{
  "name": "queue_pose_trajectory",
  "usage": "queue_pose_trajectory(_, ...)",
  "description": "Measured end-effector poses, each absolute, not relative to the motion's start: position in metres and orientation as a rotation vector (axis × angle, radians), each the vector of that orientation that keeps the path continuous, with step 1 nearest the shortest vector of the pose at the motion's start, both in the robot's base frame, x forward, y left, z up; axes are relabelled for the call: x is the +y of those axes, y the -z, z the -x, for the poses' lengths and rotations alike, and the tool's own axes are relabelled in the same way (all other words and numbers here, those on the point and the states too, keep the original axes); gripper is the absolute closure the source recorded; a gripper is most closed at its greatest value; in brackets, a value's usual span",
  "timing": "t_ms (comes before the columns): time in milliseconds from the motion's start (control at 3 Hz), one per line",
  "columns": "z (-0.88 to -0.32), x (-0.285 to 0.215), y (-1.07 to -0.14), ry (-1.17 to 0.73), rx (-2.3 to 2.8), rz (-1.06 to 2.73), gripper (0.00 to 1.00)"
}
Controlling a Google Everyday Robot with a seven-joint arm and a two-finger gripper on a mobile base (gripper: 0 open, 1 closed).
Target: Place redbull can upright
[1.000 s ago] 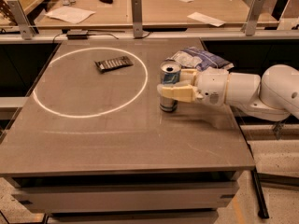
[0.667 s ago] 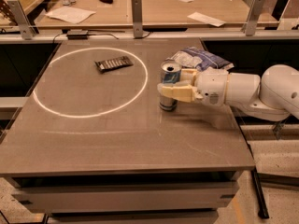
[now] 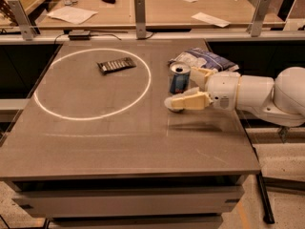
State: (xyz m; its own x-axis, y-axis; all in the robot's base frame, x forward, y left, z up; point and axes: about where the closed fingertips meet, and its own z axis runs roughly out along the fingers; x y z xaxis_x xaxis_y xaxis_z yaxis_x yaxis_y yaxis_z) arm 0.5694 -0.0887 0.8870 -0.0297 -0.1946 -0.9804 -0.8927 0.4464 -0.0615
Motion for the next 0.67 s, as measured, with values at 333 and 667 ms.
queue_pose_trajectory(333, -0.5683, -0.0903, -0.8873, -0.738, 1.550, 1.017, 0.00)
queue_pose_trajectory(667, -0.5671, -0.0893, -0.8923, -0.752, 1.594, 1.088, 0.00)
